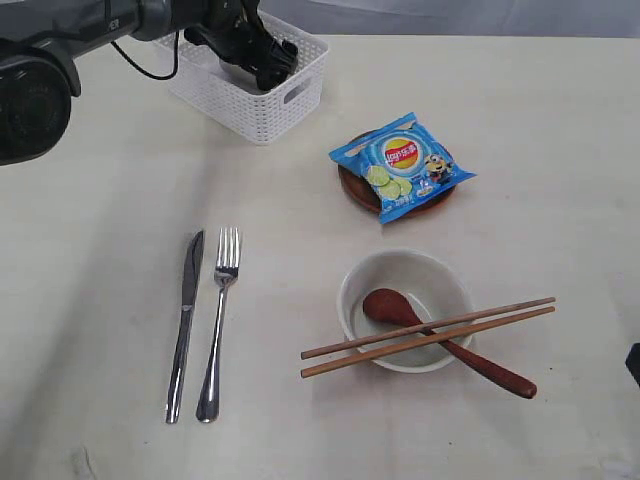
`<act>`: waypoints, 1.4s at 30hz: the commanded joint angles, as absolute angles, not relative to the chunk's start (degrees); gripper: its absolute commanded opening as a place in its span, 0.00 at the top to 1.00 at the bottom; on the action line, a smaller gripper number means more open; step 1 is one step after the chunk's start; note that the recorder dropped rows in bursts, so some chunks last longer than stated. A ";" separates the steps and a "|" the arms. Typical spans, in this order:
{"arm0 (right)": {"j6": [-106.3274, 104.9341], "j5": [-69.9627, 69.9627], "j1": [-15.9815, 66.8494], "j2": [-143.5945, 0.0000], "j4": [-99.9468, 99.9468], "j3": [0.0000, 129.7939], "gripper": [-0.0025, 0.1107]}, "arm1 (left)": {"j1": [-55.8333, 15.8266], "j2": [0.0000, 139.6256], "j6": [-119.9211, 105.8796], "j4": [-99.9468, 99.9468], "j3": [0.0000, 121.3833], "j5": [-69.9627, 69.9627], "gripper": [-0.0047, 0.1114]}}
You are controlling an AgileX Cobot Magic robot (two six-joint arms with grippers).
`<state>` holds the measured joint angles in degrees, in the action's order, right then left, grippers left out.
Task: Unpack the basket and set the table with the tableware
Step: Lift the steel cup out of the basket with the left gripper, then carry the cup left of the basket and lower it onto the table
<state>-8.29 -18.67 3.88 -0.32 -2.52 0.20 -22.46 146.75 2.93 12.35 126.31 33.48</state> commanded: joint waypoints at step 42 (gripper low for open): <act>-8.32 -18.35 3.58 0.00 -2.30 0.00 0.98 | -17.37 131.92 9.40 -18.39 126.43 54.44 0.96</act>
